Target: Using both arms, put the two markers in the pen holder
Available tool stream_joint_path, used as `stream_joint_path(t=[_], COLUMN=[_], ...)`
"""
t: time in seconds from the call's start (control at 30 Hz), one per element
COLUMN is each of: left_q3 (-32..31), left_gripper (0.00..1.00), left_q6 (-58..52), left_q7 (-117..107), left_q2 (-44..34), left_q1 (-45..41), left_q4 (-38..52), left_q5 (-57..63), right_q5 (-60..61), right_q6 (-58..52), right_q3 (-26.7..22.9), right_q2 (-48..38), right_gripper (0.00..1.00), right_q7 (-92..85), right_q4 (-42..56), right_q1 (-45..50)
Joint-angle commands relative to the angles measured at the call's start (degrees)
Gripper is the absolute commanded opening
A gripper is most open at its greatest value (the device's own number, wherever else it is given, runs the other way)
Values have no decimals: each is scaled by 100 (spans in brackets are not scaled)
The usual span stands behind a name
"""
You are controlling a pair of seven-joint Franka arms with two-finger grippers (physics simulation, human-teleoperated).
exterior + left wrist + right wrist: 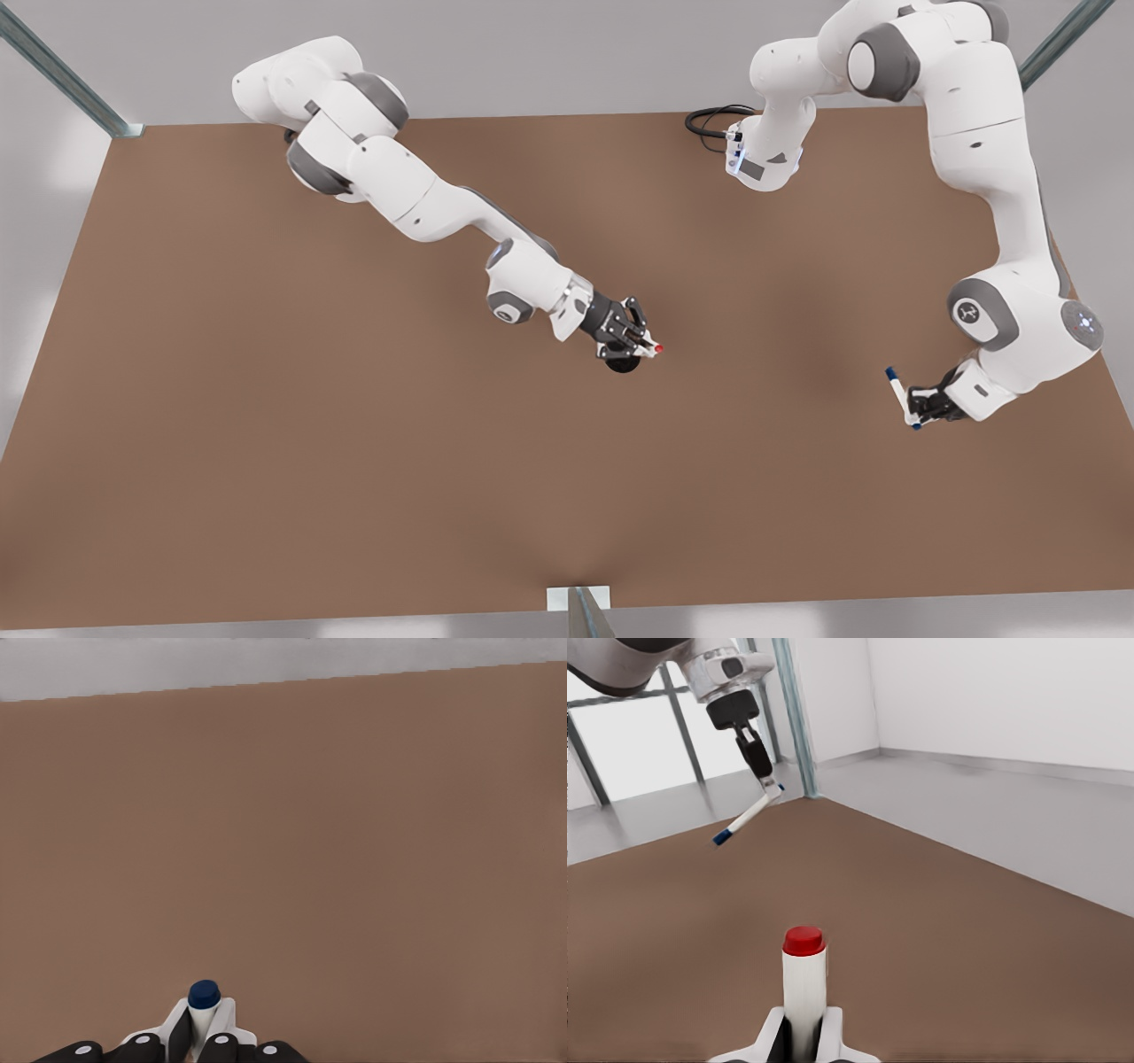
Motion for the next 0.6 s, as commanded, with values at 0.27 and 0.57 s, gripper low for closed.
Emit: stream_joint_path(t=[0.27, 0.57], left_q3=[-89, -230], left_gripper=[29, 30], left_q6=[-3567, -3953], left_q7=[5190, 7141], left_q2=[-49, 3], left_q1=[59, 41], left_q4=[566, 882], left_q5=[-1667, -2221], right_q5=[-40, -225], right_q6=[71, 79], right_q3=[-146, -58], right_q2=[36, -324], right_gripper=[22, 22], right_q7=[103, 112], right_q4=[-31, -655], right_q1=[193, -9])
